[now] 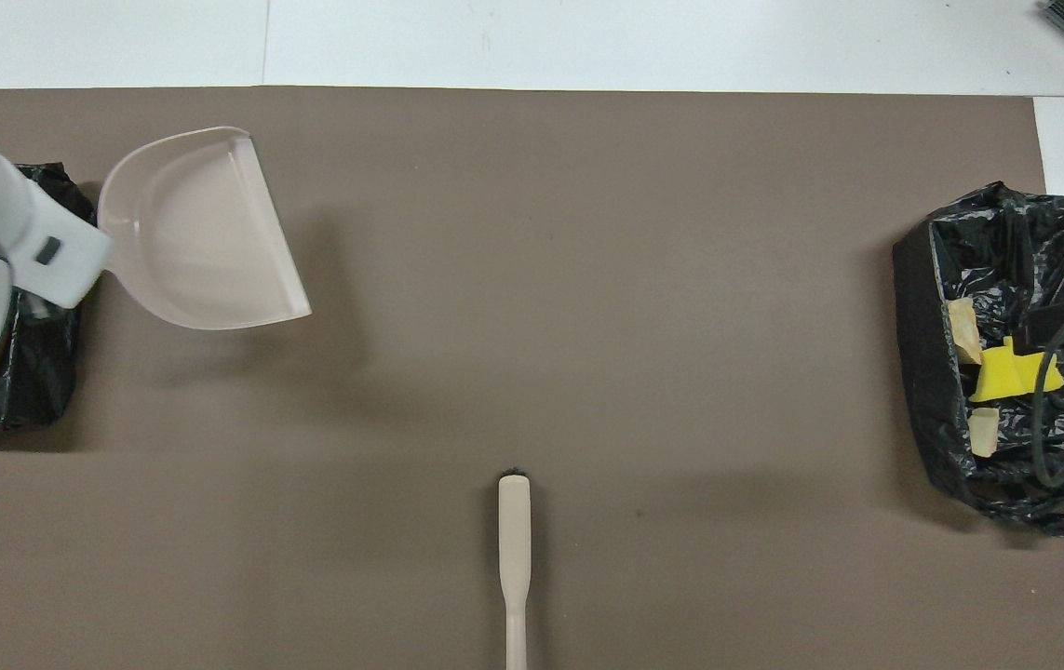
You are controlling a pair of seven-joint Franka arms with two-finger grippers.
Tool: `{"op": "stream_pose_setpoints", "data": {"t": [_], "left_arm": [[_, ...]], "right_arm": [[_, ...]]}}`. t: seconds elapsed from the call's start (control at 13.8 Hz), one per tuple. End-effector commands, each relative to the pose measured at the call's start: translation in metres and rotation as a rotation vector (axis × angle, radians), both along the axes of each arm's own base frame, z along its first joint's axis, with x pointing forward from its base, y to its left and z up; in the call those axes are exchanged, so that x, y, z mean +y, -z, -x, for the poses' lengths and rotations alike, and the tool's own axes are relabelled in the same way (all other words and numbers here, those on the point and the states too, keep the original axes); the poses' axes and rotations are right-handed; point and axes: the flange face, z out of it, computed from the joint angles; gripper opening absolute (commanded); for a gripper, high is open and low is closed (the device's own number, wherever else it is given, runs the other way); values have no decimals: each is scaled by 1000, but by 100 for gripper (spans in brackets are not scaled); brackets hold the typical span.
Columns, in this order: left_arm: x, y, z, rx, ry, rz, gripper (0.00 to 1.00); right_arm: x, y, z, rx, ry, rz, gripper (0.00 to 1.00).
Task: Sweep and dump trash in bin
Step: 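Bring the emptied dustpan back to the table center with the left gripper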
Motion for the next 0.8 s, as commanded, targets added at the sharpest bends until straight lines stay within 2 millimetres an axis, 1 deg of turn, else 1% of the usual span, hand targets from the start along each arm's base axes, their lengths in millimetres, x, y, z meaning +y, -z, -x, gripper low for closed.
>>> {"op": "stream_pose_setpoints", "data": {"t": [0.0, 0.07, 0.22, 0.29, 0.36, 0.44, 0.51, 0.58, 0.73], "left_arm": [[-81, 37, 34, -31, -249, 38, 0], [-109, 42, 42, -40, -362, 92, 0], [-135, 47, 45, -27, -558, 226, 0], [-159, 50, 50, -32, -637, 276, 0], [-177, 59, 51, -47, -720, 285, 0], [-199, 66, 56, -63, -770, 290, 0], [-216, 71, 60, -70, -783, 292, 0], [-228, 78, 60, -68, -778, 296, 0], [-261, 77, 55, -54, -917, 342, 0]], "right_arm": [[2, 2, 4, -9, 6, 20, 100], [5, 2, 4, -7, -12, 23, 100], [6, 4, 3, -4, -49, 25, 100], [5, 3, 3, -6, -52, 25, 100], [-3, 5, 3, -3, -39, 24, 100], [0, 5, 3, -3, -43, 27, 100], [3, 5, 2, -1, -44, 28, 100], [4, 5, 2, -3, -43, 29, 100], [3, 2, 2, -9, -38, 30, 100]]}}
